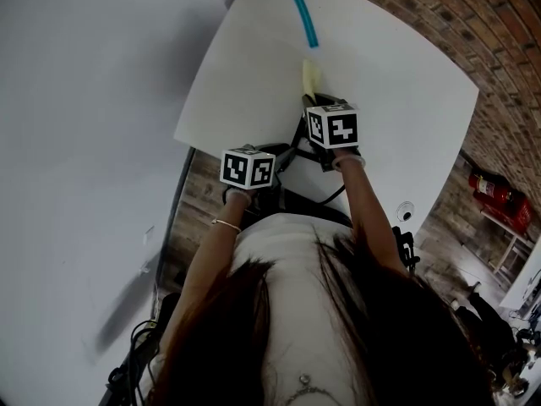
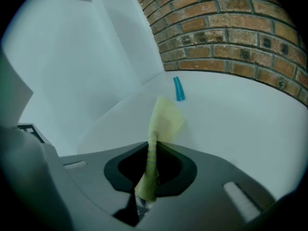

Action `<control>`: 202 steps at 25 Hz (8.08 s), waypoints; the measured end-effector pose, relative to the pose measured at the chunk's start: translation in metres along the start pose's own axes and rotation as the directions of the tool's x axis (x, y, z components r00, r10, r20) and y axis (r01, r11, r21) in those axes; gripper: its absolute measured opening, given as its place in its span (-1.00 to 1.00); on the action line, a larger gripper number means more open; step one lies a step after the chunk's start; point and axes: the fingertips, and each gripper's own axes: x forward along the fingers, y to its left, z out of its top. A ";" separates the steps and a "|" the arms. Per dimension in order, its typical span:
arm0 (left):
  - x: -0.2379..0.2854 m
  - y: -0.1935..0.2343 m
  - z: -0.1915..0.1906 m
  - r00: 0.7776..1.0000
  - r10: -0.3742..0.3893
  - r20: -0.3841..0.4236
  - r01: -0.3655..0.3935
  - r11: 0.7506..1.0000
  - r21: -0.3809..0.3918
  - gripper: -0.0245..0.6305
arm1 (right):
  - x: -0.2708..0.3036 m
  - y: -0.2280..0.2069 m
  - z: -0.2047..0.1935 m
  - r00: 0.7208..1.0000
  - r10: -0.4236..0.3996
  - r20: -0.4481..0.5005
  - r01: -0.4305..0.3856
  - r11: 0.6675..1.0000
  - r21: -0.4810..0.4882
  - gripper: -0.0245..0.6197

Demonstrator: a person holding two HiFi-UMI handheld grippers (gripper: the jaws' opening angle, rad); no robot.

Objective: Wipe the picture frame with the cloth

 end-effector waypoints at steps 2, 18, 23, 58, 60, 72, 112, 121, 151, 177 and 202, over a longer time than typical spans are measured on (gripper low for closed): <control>0.000 0.000 0.000 1.000 -0.001 -0.001 0.001 1.000 -0.001 -0.70 | 0.001 -0.001 0.002 1.000 0.000 0.005 0.000 1.000 0.004 -0.82; 0.001 -0.001 0.001 1.000 -0.004 0.003 0.004 1.000 -0.020 -0.70 | 0.004 -0.012 0.008 0.999 -0.023 0.029 0.022 0.999 0.044 -0.82; 0.001 -0.001 0.001 1.000 -0.001 0.007 0.001 1.000 -0.016 -0.70 | 0.001 -0.016 0.014 0.998 -0.044 0.054 0.041 0.998 0.050 -0.82; -0.001 0.000 0.000 1.000 0.000 0.008 0.000 1.000 0.000 -0.70 | -0.056 -0.047 -0.004 0.976 -0.182 0.116 0.160 0.971 0.180 -0.82; 0.000 0.000 0.001 1.000 0.003 0.011 -0.004 1.000 0.004 -0.70 | -0.060 -0.049 -0.007 0.975 -0.191 0.118 0.167 0.968 0.186 -0.82; -0.001 0.000 0.000 0.999 0.040 0.036 -0.043 0.997 0.058 -0.70 | -0.084 -0.051 -0.027 0.963 -0.238 0.128 0.207 0.954 0.218 -0.82; 0.000 -0.004 0.001 0.997 0.077 -0.028 -0.067 0.963 0.262 -0.73 | -0.153 -0.028 -0.103 0.916 -0.372 0.149 0.316 0.900 0.299 -0.82; -0.015 -0.019 0.002 0.999 0.031 -0.012 -0.025 0.941 0.339 -0.75 | -0.160 -0.007 -0.112 0.904 -0.400 0.149 0.341 0.887 0.312 -0.82; -0.093 -0.051 0.030 0.962 0.015 0.273 -0.170 0.817 0.551 -0.93 | -0.195 0.024 -0.093 0.829 -0.486 0.274 0.452 0.873 0.182 -0.82; -0.133 -0.140 -0.016 0.886 -0.047 0.461 -0.247 0.794 0.555 -0.93 | -0.279 0.041 -0.130 0.749 -0.414 0.517 0.410 0.903 0.129 -0.82; -0.151 -0.218 0.038 0.816 -0.165 0.555 -0.295 0.707 0.643 -0.93 | -0.363 0.024 -0.082 0.589 -0.407 0.698 0.431 0.889 0.154 -0.82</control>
